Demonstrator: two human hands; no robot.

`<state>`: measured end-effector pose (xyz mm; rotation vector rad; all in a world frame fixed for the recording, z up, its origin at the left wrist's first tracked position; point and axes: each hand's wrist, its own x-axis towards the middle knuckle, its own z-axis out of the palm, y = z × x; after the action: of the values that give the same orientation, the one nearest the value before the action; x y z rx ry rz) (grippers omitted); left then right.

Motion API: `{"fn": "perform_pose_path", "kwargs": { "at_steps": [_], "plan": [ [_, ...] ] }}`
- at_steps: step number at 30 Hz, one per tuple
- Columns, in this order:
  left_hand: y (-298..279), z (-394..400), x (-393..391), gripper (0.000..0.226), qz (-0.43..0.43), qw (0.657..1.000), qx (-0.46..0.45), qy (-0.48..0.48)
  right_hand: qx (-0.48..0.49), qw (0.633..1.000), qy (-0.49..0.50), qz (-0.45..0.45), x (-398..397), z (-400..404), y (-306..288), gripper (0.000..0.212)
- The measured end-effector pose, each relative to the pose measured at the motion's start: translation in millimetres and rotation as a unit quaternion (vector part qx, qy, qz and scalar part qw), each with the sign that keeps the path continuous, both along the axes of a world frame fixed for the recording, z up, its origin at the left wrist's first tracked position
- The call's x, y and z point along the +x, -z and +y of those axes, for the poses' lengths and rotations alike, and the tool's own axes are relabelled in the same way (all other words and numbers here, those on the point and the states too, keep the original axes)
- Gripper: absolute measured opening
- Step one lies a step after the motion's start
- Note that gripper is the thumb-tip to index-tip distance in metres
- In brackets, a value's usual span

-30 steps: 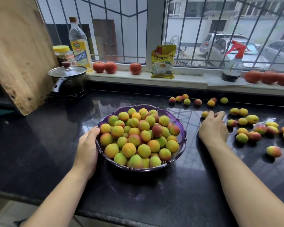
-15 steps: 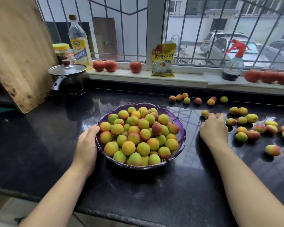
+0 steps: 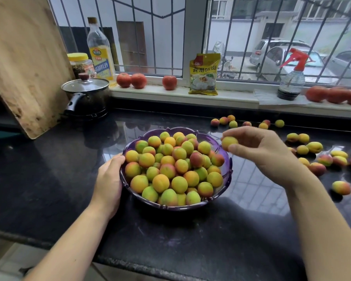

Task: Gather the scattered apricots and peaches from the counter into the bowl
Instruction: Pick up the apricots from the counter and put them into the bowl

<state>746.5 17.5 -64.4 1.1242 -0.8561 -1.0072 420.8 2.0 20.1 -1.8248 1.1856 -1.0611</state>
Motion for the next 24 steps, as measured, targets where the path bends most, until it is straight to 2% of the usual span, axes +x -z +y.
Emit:
{"fn": "perform_pose_path", "kwargs": {
  "at_steps": [3, 5, 9, 19, 24],
  "plan": [
    [-0.4, 0.1, -1.0, 0.04, -0.001, 1.0, -0.002, 0.001, -0.058, 0.985, -0.004, 0.163, 12.5, 0.9, 6.6, 0.033],
    [0.7, -0.8, -0.2, 0.036, -0.004, 1.0, -0.002, 0.001, -0.073, 0.971, 0.004, 0.227, 17.4, 1.0, 9.6, 0.032],
    [2.1, -1.6, 2.1, 0.03, 0.0, 1.0, -0.015, 0.005, -0.089, 0.964, 0.003, 0.25, 23.4, 3.5, 10.7, 0.027],
    [5.9, -3.8, 5.0, 0.033, -0.007, 1.0, -0.023, 0.013, -0.12, 0.946, 0.021, 0.3, 31.0, 6.5, 11.7, 0.024],
    [5.4, -3.0, 0.4, 0.037, -0.029, 0.999, -0.022, 0.005, -0.096, 0.955, 0.009, 0.28, 28.0, 3.0, 14.6, 0.025]
  ]
}}
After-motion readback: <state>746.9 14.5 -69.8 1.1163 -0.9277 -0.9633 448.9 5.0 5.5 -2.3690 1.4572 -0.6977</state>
